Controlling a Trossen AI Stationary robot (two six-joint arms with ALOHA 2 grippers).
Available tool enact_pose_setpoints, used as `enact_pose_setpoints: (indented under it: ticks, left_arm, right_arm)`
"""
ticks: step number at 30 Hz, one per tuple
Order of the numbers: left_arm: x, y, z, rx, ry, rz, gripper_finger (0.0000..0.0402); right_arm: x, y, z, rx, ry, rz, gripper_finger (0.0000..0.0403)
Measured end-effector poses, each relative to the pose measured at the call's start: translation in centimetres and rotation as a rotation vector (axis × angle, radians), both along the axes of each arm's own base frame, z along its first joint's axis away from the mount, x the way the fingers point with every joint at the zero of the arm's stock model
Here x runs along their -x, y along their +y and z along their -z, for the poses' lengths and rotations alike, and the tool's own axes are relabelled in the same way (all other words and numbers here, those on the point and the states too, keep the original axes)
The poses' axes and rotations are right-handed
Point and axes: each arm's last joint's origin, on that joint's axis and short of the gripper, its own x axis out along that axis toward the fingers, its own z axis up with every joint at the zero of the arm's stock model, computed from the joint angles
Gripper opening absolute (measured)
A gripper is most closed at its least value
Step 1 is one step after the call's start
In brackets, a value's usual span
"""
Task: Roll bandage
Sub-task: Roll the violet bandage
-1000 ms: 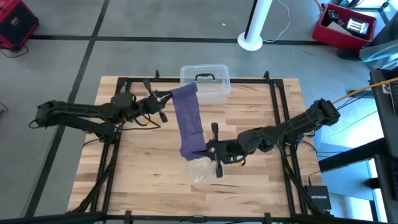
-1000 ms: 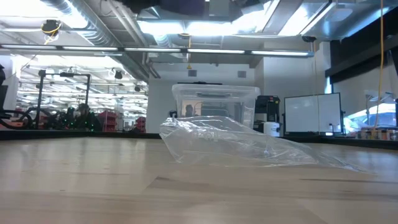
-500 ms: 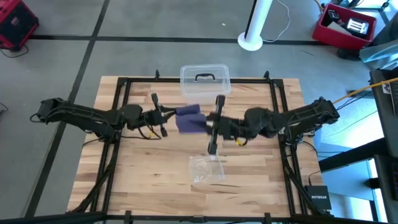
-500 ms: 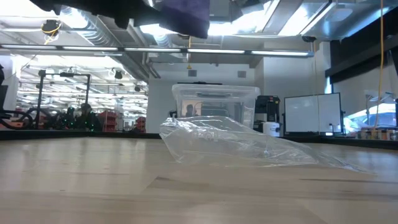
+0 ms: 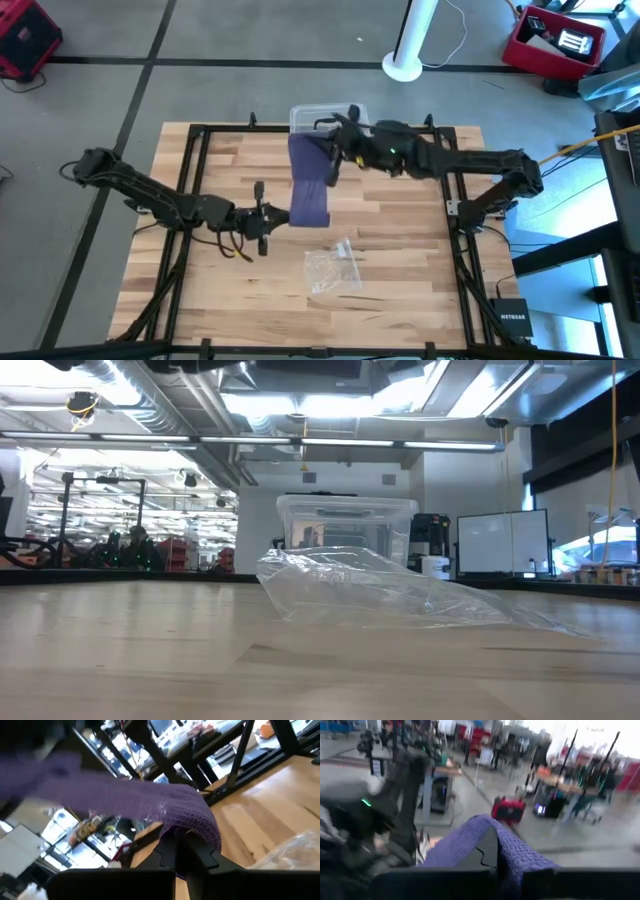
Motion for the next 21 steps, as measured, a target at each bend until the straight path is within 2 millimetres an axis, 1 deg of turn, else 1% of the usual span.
enact_pose_setpoints:
  ticks: [3,5,9,11,13,15,18,21]
  left_arm:
    - [0.2,-0.6,-0.1,-0.003,-0.01,0.025,0.0003]
    - [0.3,-0.8,-0.1,-0.007,-0.011,0.024,0.0003]
    - [0.1,-0.4,0.0,0.008,-0.003,0.005,0.0002]
    - [0.0,0.0,0.0,0.044,-0.009,-0.01,0.0002]
    - [-0.1,0.3,0.0,0.083,-0.009,-0.023,0.0002]
    - [-0.4,0.4,0.4,0.129,-0.001,-0.02,0.0002]
    - [-1.0,0.4,1.4,0.205,0.043,-0.012,0.0002]
    - [-1.7,0.5,3.2,0.264,0.128,-0.047,0.0002]
  right_arm:
    - [0.1,-2.0,2.8,-0.072,0.098,0.048,0.0005]
    - [0.2,-2.9,4.9,-0.141,0.147,0.059,0.0005]
    - [0.2,-3.7,8.1,-0.245,0.212,0.032,0.001]
    - [0.2,-3.9,9.6,-0.281,0.254,0.042,0.0029]
    - [0.0,-3.9,10.9,-0.314,0.283,0.05,0.0062]
    - [-0.1,-3.9,12.0,-0.335,0.316,0.059,0.0106]
    - [0.0,-3.8,12.7,-0.354,0.348,0.049,0.0179]
    - [0.1,-3.7,12.9,-0.393,0.366,0.05,0.0248]
